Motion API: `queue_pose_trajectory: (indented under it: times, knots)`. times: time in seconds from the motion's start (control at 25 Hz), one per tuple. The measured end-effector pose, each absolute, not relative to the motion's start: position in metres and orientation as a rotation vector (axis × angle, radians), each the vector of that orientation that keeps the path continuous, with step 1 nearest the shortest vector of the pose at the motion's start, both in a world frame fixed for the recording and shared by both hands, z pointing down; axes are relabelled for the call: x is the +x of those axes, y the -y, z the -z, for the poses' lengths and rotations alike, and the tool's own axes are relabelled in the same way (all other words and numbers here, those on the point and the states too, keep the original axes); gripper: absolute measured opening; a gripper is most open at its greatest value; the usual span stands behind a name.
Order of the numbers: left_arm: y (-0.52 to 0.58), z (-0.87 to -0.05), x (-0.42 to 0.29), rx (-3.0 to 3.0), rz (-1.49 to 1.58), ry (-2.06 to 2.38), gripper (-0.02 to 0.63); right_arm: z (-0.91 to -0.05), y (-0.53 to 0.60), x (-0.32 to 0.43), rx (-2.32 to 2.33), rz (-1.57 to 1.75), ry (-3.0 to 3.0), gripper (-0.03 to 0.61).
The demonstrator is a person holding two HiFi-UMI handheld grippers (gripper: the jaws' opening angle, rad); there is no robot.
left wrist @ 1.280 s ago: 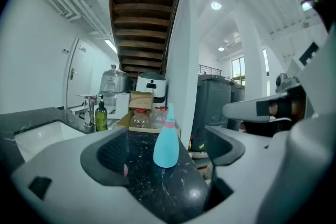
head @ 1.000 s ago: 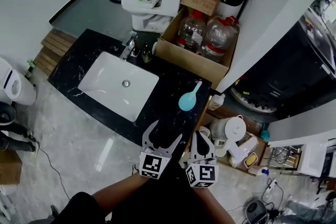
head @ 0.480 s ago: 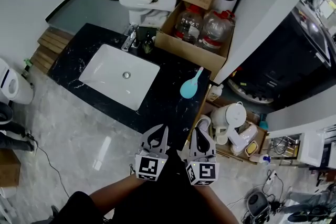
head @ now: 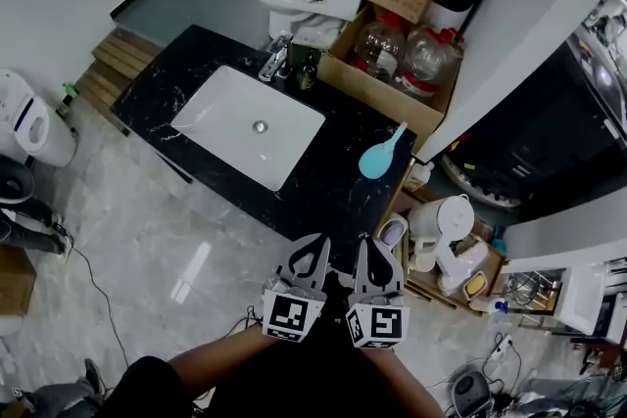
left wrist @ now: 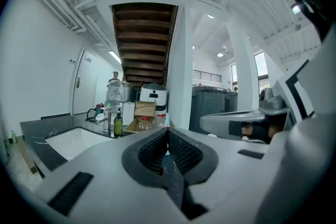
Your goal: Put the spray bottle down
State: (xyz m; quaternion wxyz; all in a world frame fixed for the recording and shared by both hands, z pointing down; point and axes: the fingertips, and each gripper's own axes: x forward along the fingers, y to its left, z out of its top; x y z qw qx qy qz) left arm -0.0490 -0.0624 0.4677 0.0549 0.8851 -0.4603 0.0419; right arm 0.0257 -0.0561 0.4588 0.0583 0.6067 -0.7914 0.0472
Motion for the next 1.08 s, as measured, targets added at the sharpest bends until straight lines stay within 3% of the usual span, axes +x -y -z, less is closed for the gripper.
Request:
queue_pose_trajectory:
  times: [1.08]
  knots:
    - [0.063,-0.452,-0.021,2.732,-0.067,1.302,0.012,-0.446,0.063,0.043,1.908,-0.099,2.387,0.017]
